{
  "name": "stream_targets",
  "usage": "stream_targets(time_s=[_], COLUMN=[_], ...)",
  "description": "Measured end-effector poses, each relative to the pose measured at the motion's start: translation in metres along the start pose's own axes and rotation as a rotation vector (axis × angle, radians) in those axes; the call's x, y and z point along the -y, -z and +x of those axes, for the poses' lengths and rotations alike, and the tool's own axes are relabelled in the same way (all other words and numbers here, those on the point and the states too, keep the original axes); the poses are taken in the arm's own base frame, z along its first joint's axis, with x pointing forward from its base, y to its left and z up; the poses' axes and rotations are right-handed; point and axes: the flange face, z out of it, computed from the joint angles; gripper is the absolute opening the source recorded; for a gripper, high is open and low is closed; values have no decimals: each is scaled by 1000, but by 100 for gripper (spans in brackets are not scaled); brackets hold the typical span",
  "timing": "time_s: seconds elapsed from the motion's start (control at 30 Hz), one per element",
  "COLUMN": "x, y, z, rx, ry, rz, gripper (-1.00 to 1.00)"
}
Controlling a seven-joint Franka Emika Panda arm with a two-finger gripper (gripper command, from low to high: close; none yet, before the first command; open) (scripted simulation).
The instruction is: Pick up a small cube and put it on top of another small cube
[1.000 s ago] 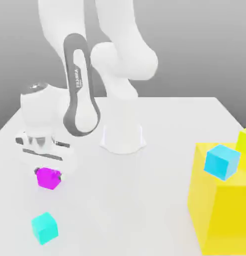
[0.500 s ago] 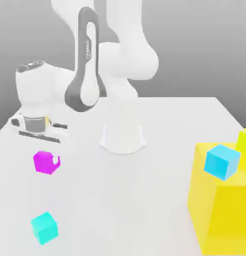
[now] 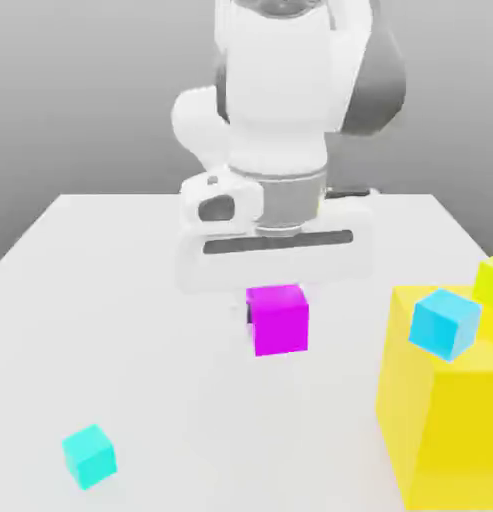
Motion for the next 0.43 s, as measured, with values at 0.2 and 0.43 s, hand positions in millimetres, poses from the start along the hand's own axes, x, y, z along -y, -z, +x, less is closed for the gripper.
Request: stream_targets(time_s=[0.2, 0.43], x=[108, 136], y=[56, 22], z=[-118, -163], rx=[12, 12], ry=[219, 290], rz=[-8, -16], gripper=[-100, 100])
